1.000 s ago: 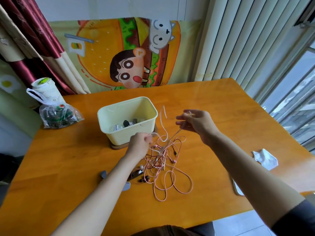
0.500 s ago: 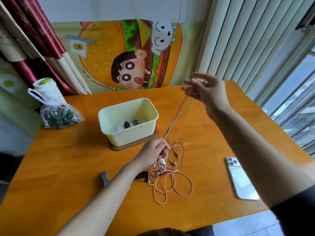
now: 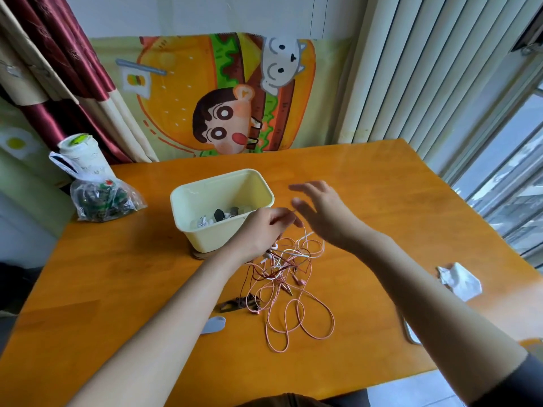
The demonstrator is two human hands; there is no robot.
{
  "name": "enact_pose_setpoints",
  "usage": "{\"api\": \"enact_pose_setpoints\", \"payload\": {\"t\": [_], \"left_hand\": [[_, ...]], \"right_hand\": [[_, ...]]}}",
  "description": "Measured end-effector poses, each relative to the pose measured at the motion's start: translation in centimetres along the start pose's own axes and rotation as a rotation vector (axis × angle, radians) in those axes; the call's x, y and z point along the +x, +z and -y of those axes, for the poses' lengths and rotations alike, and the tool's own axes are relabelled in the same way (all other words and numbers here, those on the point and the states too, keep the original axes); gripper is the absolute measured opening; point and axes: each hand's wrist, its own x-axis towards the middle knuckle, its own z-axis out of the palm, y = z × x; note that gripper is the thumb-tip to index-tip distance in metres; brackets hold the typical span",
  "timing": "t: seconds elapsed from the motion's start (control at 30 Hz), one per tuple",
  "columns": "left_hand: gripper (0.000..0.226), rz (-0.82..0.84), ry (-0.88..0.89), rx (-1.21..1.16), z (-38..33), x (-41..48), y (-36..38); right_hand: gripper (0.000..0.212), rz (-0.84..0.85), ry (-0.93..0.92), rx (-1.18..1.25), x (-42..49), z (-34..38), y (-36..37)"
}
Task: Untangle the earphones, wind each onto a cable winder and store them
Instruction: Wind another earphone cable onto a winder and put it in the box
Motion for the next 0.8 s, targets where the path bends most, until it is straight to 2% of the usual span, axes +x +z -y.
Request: {"api": "enact_pose_setpoints", "payload": {"t": [0.03,0.1,0.2,0.23,0.3,0.37,0.47,0.53,0.7,0.8], "left_hand": [[0.034,-0.001,-0.005,0.0,-0.2,0.0,-0.1],[0.041,0.025,0.004,0.009,-0.3,-0.2,-0.3],[0.038,0.047,-0.036,-0.025,0.1,-0.6,-0.2],[0.031,0.029,-0.058,-0.068,0.4,-0.8,0.0],[0.004,-0.011,-0.138,-0.186,1.5,-1.2,0.2],[0.019,-0.025,-0.214,-0.237,3.0,-1.6,0.4],[0.018,0.061,-0.2,-0.054,5.1,-2.5,1.0],[0.018,0.065,-0.164,-0.042,5.8,-2.9,1.6],[0.037,-0.112,-0.129,-0.106,6.3,-2.6,2.0],[0.034,-0.185,-0.165,-0.046,7.1,-2.9,1.9]], "right_hand": [[0.038,0.066,-0.055,0.035,-0.1,0.6,0.2],[0.029,0.222,-0.034,0.107,-0.4,1.3,0.7],[0.026,0.283,0.026,0.128,-0.4,1.3,1.1],[0.027,0.273,0.023,0.09,-0.3,1.2,1.3],[0.026,0.239,0.021,0.015,0.0,0.8,1.4],[0.024,0.231,0.039,0.004,0.1,0.1,1.1],[0.023,0.179,0.049,0.011,0.1,-0.2,0.8],[0.025,0.135,0.056,0.014,0.1,-0.2,0.9],[0.027,-0.006,0.144,0.041,0.2,-1.4,1.6],[0.026,-0.134,0.188,0.077,0.3,-1.8,1.2]]}}
